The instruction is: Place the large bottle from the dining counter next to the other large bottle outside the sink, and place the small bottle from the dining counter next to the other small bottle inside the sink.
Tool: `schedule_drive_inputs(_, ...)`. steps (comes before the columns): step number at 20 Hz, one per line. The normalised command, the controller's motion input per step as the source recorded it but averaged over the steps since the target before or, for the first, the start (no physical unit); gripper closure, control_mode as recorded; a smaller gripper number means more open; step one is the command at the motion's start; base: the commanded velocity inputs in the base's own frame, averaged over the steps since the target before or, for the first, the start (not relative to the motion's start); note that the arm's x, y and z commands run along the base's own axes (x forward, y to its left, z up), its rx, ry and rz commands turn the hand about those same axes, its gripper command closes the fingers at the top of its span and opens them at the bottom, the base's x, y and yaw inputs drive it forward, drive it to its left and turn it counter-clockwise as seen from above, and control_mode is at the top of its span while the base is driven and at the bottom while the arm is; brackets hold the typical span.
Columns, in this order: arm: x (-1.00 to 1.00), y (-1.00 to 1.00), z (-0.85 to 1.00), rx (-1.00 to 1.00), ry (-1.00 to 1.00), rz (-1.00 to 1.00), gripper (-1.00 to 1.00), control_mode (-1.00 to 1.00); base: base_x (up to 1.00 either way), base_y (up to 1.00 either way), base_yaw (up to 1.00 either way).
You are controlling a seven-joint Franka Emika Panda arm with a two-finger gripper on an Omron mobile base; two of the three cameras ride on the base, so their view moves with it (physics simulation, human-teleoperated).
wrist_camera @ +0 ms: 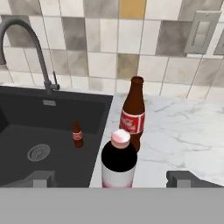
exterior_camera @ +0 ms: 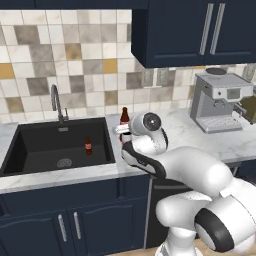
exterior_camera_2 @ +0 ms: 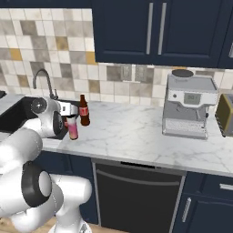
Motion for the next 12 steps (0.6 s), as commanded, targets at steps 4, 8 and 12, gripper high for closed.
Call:
schedule_drive_inputs(4,-0.21,0.0,0.33,0.01,0.0,0.0,-1.0,-1.0,0.0,0.0,0.0)
schedule_drive_inputs(8,-0.16,0.0,0.09,-0.02,0.01,0.0,-1.0,-1.0,0.0,0.0,0.0)
schedule_drive_inputs(12,-0.09,0.0,0.01,-0.12,0.06,0.01,-1.0,-1.0,0.0,0.0,0.0)
